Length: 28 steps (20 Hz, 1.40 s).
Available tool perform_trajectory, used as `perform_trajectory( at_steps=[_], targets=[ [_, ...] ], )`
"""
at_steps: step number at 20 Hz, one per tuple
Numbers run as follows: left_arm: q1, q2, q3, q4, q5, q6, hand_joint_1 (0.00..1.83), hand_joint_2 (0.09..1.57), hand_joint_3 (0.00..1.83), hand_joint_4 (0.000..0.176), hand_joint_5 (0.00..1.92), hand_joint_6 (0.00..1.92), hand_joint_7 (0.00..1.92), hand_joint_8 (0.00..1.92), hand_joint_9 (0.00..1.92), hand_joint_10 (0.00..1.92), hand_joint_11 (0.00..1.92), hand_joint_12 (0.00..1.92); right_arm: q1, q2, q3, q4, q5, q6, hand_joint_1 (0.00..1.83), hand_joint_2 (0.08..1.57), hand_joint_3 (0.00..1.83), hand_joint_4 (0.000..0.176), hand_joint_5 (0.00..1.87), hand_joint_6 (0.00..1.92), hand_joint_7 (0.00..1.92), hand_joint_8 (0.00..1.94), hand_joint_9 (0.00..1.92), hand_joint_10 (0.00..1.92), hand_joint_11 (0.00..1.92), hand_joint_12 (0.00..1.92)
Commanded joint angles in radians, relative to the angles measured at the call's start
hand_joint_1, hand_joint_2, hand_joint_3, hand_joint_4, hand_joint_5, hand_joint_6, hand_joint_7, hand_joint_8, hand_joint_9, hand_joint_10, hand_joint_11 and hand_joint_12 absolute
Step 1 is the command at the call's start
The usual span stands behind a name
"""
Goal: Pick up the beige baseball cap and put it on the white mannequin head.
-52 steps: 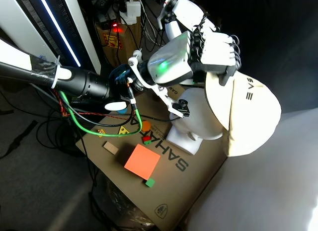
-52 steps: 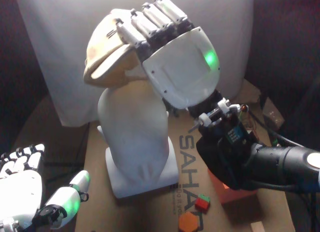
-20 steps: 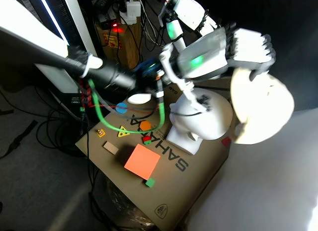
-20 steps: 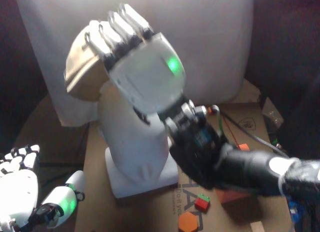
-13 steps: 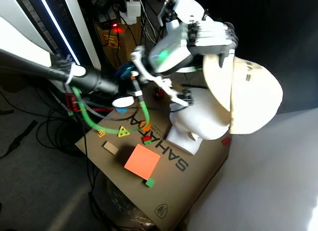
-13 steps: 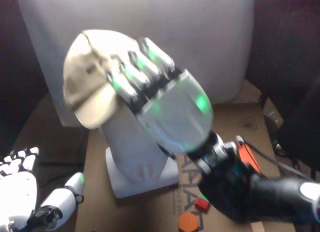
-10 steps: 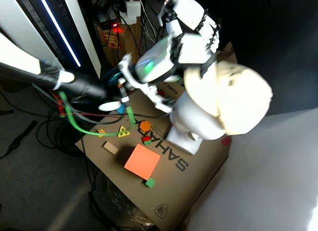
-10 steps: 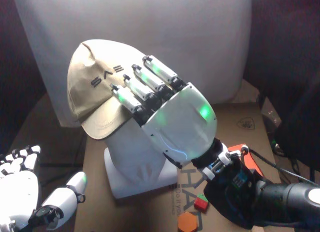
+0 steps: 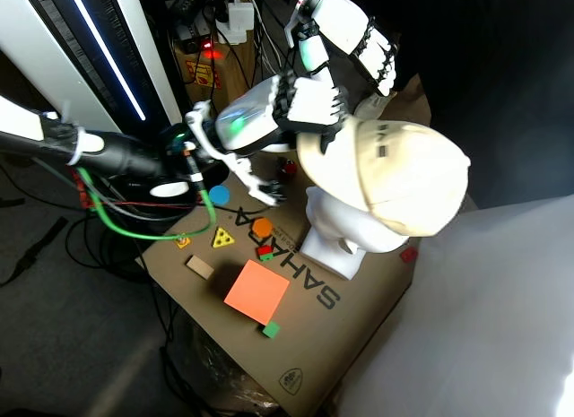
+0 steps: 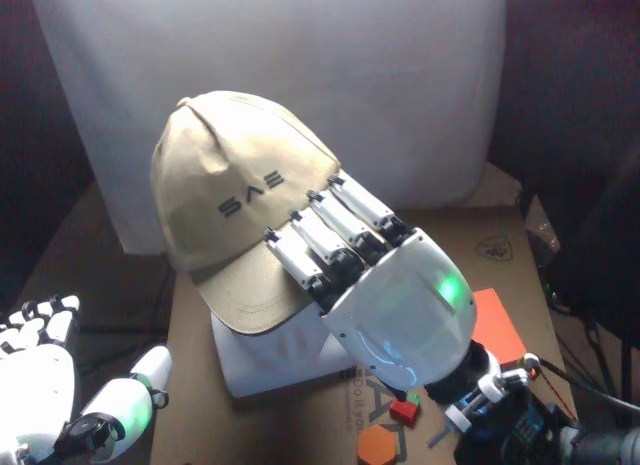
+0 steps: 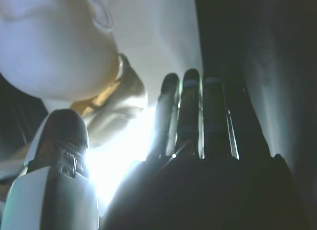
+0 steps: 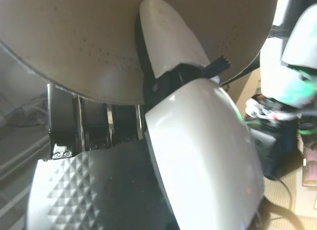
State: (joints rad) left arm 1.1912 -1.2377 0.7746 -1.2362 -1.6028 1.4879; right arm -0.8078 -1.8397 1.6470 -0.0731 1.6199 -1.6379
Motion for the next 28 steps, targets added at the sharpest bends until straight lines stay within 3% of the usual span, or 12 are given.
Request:
perform_trajectory(
  at_steps=[1,2,11,17,21,22,24,28],
  targets=[
    [-0.003,0.006,0.005,0.053,-0.101,-0.008,0.00,1.13,0.00,0.000,0.17,0.00,0.19,0.00,0.16,0.00,0.00,0.56,-0.002,0.001,-0.003,0.008,0.113,-0.011,1.20,1.17,0.00,0.000,0.81,1.17,0.94,1.20,0.79,1.37,0.71,1.66],
    [-0.003,0.006,0.005,0.055,-0.101,-0.009,0.00,1.14,0.00,0.000,0.17,0.00,0.18,0.00,0.15,0.00,0.00,0.56,-0.002,0.002,-0.003,0.024,0.101,-0.011,1.20,1.18,0.00,0.000,0.82,1.13,0.91,1.26,0.76,1.38,0.68,1.67],
    [0.013,0.001,0.012,0.112,-0.096,-0.058,0.00,1.14,0.00,0.000,0.17,0.00,0.18,0.00,0.15,0.00,0.00,0.58,0.040,-0.025,0.043,0.063,-0.130,0.043,1.21,1.16,0.00,0.000,0.87,1.05,0.93,1.24,0.78,1.37,0.70,1.67],
    [0.010,-0.005,0.014,0.135,-0.096,-0.062,0.00,1.14,0.00,0.000,0.17,0.00,0.17,0.00,0.15,0.00,0.00,0.56,-0.004,-0.031,0.011,0.030,-0.118,0.014,1.22,1.16,0.00,0.000,0.87,1.03,0.94,1.24,0.80,1.35,0.71,1.66],
    [0.017,-0.015,-0.010,0.170,-0.100,-0.052,0.00,1.14,0.00,0.000,0.16,0.00,0.16,0.00,0.15,0.00,0.00,0.55,-0.043,-0.046,-0.015,0.082,-0.089,-0.074,1.22,1.16,0.00,0.000,0.86,1.05,0.94,1.24,0.75,1.33,0.66,1.66],
    [0.018,-0.021,-0.020,0.172,-0.109,-0.044,0.00,1.14,0.00,0.000,0.16,0.00,0.16,0.00,0.15,0.00,0.00,0.55,-0.048,-0.050,-0.017,0.083,-0.079,-0.076,1.33,1.18,0.00,0.000,0.81,1.06,0.91,1.20,0.73,1.50,0.65,1.67],
    [0.018,-0.037,-0.040,0.167,-0.132,-0.039,0.00,1.14,0.00,0.000,0.16,0.00,0.16,0.00,0.15,0.00,0.00,0.54,-0.051,-0.052,-0.026,0.093,-0.090,-0.080,1.22,1.16,0.00,0.000,0.86,1.04,0.95,1.23,0.75,1.34,0.67,1.65],
    [0.021,-0.060,-0.064,0.177,-0.158,-0.024,0.00,1.14,0.00,0.000,0.16,0.00,0.16,0.00,0.15,0.00,0.00,0.54,-0.059,-0.052,-0.040,0.162,-0.168,-0.090,1.22,1.16,0.00,0.000,0.86,1.03,0.94,1.24,0.76,1.31,0.67,1.63]
  ],
)
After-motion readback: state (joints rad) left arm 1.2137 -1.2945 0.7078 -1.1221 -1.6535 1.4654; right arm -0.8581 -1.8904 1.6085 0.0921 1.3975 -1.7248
